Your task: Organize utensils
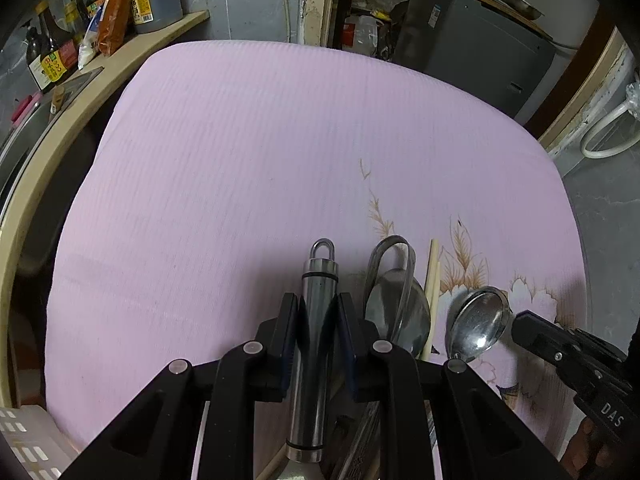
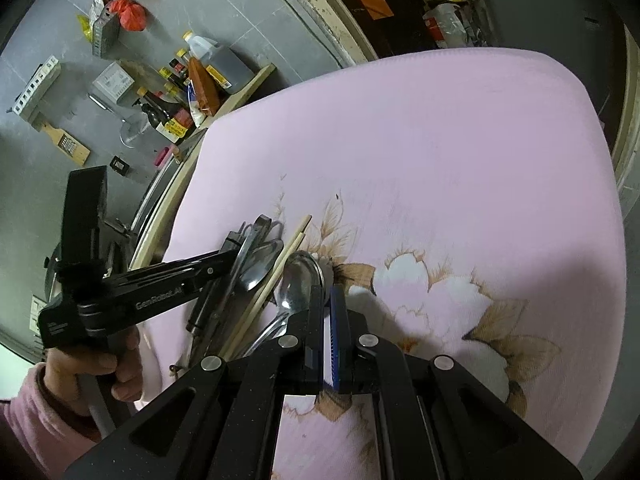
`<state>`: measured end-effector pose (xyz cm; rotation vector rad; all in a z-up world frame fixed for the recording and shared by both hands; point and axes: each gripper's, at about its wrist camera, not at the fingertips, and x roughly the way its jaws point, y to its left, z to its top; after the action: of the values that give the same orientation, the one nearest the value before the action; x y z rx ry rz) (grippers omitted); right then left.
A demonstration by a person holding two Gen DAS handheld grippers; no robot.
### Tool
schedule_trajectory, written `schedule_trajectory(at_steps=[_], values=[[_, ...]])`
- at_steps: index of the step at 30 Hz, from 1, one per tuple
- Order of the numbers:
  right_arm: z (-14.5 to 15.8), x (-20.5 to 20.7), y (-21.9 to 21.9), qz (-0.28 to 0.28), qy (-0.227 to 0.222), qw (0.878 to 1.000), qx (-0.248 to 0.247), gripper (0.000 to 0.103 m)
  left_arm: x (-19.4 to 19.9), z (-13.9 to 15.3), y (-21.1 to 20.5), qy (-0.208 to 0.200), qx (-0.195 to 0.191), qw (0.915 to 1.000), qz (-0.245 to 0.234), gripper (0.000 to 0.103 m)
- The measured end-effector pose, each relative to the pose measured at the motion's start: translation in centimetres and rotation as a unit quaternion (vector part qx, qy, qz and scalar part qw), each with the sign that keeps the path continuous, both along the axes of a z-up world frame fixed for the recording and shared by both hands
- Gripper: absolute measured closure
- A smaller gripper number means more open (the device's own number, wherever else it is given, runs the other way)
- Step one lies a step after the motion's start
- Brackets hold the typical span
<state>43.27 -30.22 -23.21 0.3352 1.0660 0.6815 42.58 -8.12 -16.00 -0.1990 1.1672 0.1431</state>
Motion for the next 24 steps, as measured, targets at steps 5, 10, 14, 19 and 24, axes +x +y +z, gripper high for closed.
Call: schedule_trajectory(at_steps=[5, 10, 14, 19, 24], values=[[-0.5, 0.5, 0.5, 0.007, 0.005, 1.0, -0.007, 0.1, 0.0, 0.0, -0.1, -0.001, 0.005, 1.0, -0.002, 0.084], [-1.2, 1.1, 1.0, 0.014, 0.008, 1.0, -0.007, 0.1, 0.0, 0.1, -0.1, -0.002, 0.003, 1.0, -0.003, 0.084], [-1.7, 1.6, 1.3, 0.028, 0.015, 0.999, 0.01, 0.1, 0.0, 0.0, -0.2, -0.002, 0.004, 1.0, -0.004, 0.084], [-2.0, 2.0, 1.8, 0.04, 0.02, 0.999, 0.02, 0.1, 0.1, 0.1, 0.1, -0.003, -0.001, 1.0, -0.002, 0.084], [-1.9, 2.6, 2.6, 0.061, 0.012, 0.998, 0.018, 0.097, 0.1, 0.0, 0.1, -0.003, -0.002, 1.0, -0.003, 0.084]])
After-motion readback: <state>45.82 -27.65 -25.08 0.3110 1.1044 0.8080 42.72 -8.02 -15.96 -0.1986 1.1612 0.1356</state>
